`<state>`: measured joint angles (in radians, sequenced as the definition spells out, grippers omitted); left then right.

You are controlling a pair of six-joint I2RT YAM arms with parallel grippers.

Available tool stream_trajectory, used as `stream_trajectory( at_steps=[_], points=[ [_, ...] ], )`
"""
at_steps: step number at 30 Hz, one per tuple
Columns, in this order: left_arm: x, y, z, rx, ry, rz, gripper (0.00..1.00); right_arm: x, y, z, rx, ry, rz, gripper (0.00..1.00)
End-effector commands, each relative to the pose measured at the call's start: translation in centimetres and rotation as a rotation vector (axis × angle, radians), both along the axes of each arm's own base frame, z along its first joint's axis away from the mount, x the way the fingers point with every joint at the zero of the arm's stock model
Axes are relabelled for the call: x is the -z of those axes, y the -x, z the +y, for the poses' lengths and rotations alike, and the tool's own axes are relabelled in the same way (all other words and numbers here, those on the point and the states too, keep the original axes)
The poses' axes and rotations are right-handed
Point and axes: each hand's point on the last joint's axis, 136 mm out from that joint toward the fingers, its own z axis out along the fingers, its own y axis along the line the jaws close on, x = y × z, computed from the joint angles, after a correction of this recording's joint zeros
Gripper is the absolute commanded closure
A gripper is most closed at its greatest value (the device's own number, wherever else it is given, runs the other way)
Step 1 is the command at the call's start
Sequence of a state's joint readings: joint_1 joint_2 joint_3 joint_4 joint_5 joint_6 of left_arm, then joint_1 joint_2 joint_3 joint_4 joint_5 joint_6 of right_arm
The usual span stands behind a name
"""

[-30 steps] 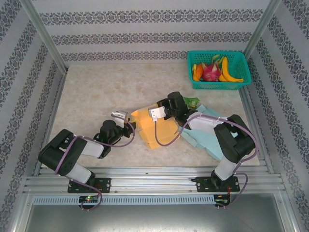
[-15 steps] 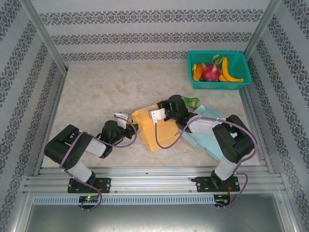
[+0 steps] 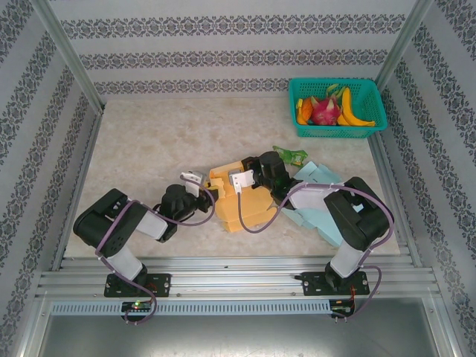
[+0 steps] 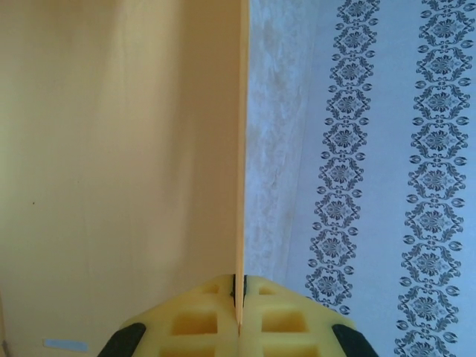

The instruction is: Fold the paper box

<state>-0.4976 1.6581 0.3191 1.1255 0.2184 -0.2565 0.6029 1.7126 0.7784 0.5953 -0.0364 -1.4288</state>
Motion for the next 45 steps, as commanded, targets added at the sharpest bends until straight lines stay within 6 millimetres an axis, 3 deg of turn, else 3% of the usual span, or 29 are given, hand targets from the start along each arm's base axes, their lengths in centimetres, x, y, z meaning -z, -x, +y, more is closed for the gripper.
stream_trajectory(
  at_steps=[1, 8, 31, 35, 42, 45],
  points=[
    [-0.7, -1.1, 0.3, -0.066, 0.015, -0.012, 0.59, 1.6, 0.9, 0.4, -0.016, 0.022, 0.016, 1.0],
    [-1.3, -1.0, -1.3, -0.02, 0.017, -0.036, 0.59, 2.3, 1.2, 0.7, -0.009, 0.051, -0.007, 1.0],
    [1.5, -4.0, -0.9, -0.238, -0.124, -0.06, 0.6, 3.1, 2.5, 0.3, 0.022, 0.074, -0.018, 1.0],
    [2.4, -4.5, 1.3, -0.376, -0.175, -0.047, 0.65, 3.1, 2.3, 0.0, 0.044, 0.078, -0.022, 1.0],
    [3.4, -4.7, 8.6, -0.78, -0.367, -0.024, 0.78, 3.2, 1.4, -0.7, 0.114, 0.082, -0.019, 1.0],
    [3.5, -4.7, 9.8, -0.875, -0.407, -0.002, 0.83, 3.2, 0.9, -0.9, 0.14, 0.082, -0.021, 1.0]
  ],
)
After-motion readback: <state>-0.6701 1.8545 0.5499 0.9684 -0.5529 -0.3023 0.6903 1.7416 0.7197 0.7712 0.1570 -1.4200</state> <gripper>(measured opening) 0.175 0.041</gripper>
